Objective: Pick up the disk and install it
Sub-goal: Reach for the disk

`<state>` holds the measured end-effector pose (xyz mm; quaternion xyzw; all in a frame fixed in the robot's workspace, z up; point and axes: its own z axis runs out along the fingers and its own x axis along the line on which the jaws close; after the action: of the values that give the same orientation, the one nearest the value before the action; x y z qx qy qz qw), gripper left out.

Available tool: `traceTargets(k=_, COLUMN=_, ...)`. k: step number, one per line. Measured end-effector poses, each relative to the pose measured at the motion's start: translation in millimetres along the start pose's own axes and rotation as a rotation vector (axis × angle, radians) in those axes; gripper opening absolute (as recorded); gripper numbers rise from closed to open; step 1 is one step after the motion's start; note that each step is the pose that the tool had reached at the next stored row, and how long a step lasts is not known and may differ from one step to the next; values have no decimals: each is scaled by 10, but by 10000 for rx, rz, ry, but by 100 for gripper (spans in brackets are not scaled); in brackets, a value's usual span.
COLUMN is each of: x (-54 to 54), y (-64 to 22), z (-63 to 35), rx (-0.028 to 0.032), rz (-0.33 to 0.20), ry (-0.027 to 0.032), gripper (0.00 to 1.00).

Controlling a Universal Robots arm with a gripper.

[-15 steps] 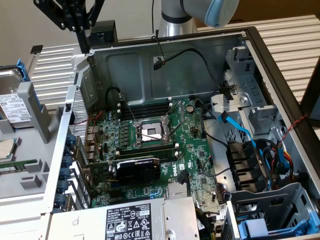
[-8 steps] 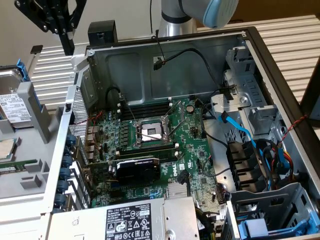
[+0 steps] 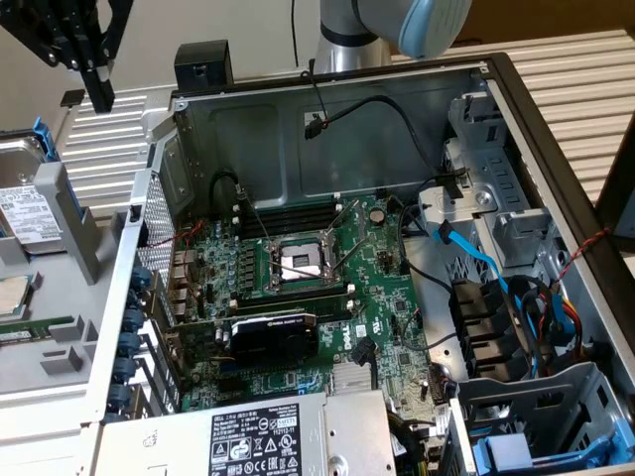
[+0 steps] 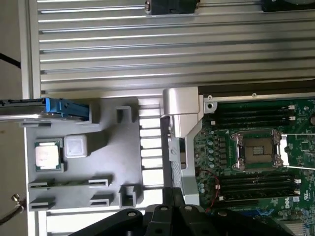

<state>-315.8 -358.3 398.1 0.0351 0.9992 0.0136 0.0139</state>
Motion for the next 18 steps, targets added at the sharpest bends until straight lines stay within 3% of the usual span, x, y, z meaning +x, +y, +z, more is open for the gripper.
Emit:
traceTargets(k=8, x=200, y=162, z=-1, rx=8, rz=1, ry=0, gripper=11)
traceTargets(k=18, x=582, y=223, z=-9, rx=9, rz=0, ry=0, gripper=11)
